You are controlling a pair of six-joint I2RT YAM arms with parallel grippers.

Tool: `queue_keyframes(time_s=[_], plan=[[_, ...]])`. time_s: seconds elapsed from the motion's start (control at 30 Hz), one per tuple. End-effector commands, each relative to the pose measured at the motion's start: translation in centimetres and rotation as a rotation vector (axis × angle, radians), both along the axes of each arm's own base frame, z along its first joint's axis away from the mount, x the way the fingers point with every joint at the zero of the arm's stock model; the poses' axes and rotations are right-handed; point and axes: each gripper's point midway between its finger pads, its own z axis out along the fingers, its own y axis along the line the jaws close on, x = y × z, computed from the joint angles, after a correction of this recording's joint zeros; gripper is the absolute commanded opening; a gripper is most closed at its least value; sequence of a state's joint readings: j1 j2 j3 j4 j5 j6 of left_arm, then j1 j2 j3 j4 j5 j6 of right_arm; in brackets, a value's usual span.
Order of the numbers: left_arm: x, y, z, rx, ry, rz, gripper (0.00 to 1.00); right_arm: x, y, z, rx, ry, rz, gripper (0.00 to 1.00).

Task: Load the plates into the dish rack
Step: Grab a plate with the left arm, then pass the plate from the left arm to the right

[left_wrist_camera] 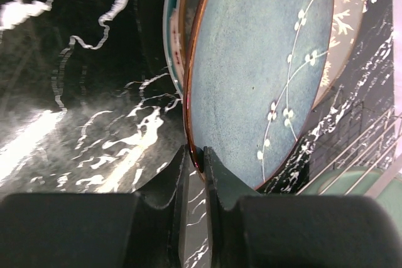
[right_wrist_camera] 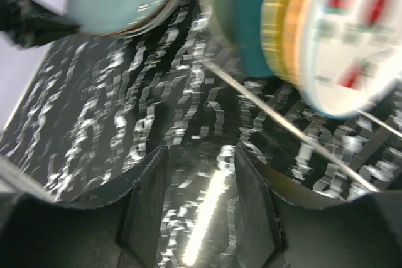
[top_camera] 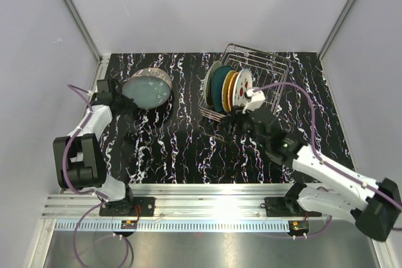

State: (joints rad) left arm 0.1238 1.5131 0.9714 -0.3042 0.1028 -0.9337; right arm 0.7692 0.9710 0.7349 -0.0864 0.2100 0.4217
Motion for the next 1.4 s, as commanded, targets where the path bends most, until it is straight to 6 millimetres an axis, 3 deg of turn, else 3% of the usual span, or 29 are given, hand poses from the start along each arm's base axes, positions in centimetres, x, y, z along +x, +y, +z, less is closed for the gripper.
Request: queue_keyframes(time_s=[0.0,0.13,0.37,0.57,0.67,1.17,1.37], plan=[[0.7,1.0,3.7,0.073,-0.104,-0.022,0.00,-0.2,5.3,5.5,0.084,-0.120,0.109,0.55],[0.5,1.5,4.7,0.115,-0.102,-0.030,0.00,0.4,9.0,5.4,0.094,-0.085,0.140,0.62],[0.0,2.9,5.9,0.157,-0.107,-0.017,0.00,2.6,15.1,4.7,0.131,-0.010,0.146,0.64],[0.0,3.8,6.4,0.151,-0.101,-0.035,0.00,5.2,19.1,4.1,0.139,0.036,0.103,0.70],[0.1,3.7,5.7,0.130,-0.102,-0.047,0.00,6.3,20.7,2.5,0.125,0.095,0.064,0.75],[0.0,4.0,3.3,0.102,-0.050,-0.078,0.00,10.7,26.8,-4.2,0.092,0.253,-0.033,0.80],[-0.3,3.7,1.6,0.085,0.001,-0.100,0.00,12.2,27.4,-7.1,0.091,0.291,-0.062,0.80]])
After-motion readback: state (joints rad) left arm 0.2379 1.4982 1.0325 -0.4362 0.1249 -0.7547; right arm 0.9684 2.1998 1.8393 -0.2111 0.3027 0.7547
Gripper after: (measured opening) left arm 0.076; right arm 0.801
